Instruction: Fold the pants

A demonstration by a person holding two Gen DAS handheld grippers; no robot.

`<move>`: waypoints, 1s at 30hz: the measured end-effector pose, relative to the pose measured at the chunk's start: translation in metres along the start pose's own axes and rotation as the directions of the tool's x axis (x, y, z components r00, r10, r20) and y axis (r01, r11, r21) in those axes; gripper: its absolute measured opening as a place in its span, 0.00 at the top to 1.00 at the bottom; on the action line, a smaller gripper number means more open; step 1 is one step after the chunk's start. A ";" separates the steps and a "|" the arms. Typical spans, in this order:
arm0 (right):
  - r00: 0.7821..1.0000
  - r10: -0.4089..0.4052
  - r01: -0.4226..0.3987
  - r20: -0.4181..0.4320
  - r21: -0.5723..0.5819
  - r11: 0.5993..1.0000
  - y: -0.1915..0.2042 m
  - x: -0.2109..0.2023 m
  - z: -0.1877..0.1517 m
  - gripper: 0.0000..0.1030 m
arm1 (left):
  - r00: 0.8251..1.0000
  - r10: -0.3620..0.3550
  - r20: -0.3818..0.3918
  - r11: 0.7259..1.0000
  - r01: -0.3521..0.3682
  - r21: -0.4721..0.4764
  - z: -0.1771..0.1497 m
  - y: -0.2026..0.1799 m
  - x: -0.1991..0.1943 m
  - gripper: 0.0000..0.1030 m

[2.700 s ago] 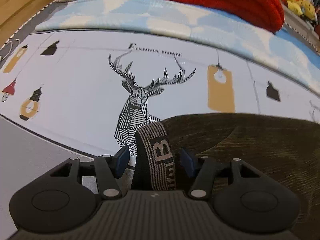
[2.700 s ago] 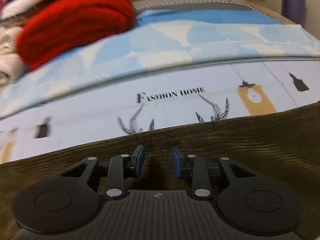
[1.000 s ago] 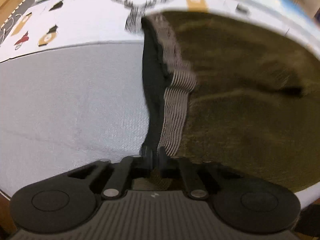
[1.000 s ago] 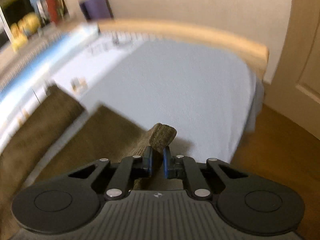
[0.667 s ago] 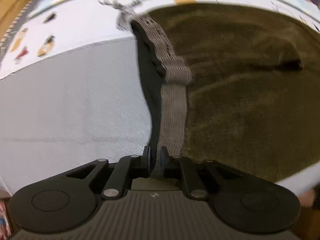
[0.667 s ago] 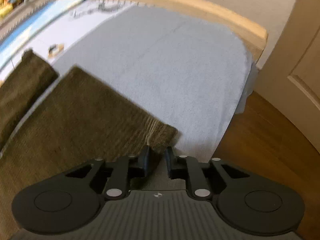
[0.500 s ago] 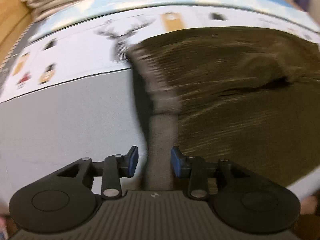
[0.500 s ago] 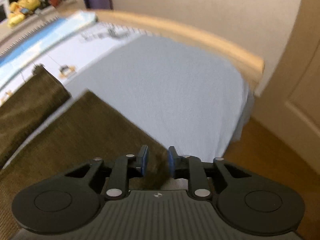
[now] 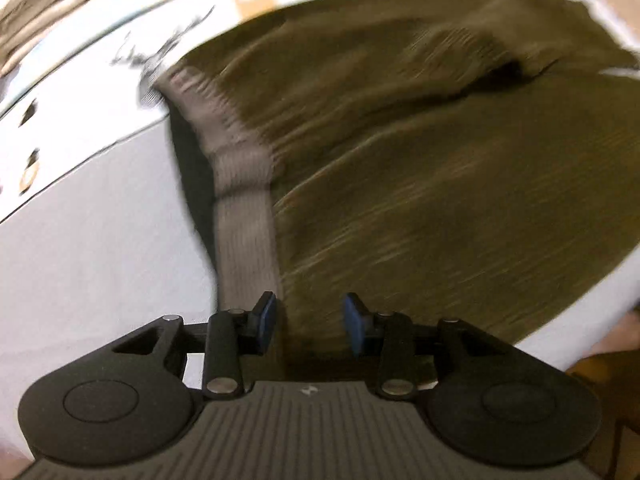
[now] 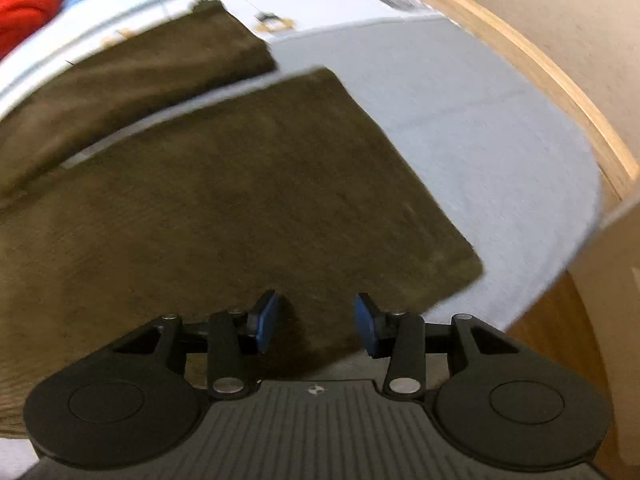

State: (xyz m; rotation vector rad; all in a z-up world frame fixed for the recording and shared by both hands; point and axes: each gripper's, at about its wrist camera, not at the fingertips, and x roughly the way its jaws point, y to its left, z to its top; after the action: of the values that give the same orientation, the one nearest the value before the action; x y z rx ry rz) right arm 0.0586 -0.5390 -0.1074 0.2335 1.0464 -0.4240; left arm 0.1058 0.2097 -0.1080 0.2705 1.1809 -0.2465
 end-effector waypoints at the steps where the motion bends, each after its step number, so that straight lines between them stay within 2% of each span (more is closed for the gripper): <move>1: 1.000 0.021 -0.021 0.014 -0.005 1.000 0.002 -0.002 0.000 0.57 | 1.000 -0.026 -0.002 1.000 0.026 -0.002 0.000 -0.001 0.001 0.60; 2: 0.999 0.031 -0.031 0.013 -0.013 0.999 0.005 -0.002 0.000 0.57 | 0.999 -0.031 -0.029 1.000 0.031 -0.004 0.001 -0.003 0.006 0.60; 4: 0.998 0.005 -0.007 -0.063 -0.034 0.999 0.009 0.011 -0.005 0.57 | 0.992 0.007 -0.127 1.000 -0.004 0.021 -0.003 -0.007 0.024 0.60; 6: 0.998 -0.008 0.004 -0.064 -0.049 0.999 0.012 0.010 -0.003 0.57 | 0.991 0.026 -0.130 0.997 -0.016 0.076 -0.002 -0.012 0.025 0.59; 7: 0.999 -0.005 0.004 -0.043 -0.033 0.999 0.013 0.007 0.000 0.57 | 0.992 0.022 -0.122 0.998 -0.015 0.057 0.001 -0.011 0.023 0.58; 10: 0.998 0.038 -0.039 0.045 0.020 0.999 0.015 -0.009 0.007 0.57 | 0.999 -0.019 -0.038 1.000 0.018 -0.012 0.009 -0.006 0.007 0.55; 14: 0.984 0.076 -0.078 0.163 0.004 0.997 0.029 -0.032 0.017 0.56 | 0.999 -0.017 0.046 0.997 0.020 -0.073 0.024 -0.003 -0.007 0.51; 18: 0.964 0.134 -0.132 0.230 -0.025 0.991 0.053 -0.051 0.033 0.56 | 0.993 0.037 0.111 0.993 -0.023 -0.118 0.046 -0.007 -0.012 0.51; 22: 0.942 0.200 -0.192 0.270 -0.058 0.980 0.081 -0.065 0.043 0.56 | 0.976 0.074 0.205 0.979 -0.032 -0.201 0.065 -0.009 -0.028 0.51; 27: 0.892 0.268 -0.251 0.364 -0.094 0.963 0.117 -0.080 0.056 0.56 | 0.945 0.111 0.309 0.942 -0.001 -0.336 0.086 -0.009 -0.042 0.51; 30: 0.852 0.323 -0.310 0.413 -0.101 0.946 0.135 -0.094 0.060 0.56 | 0.935 0.145 0.322 0.919 -0.007 -0.395 0.098 -0.009 -0.046 0.51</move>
State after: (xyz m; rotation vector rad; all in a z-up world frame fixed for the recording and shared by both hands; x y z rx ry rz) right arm 0.1249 -0.4198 0.0024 0.2669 0.5674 -0.1454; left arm 0.1720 0.1709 -0.0307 -0.0765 0.8416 0.0164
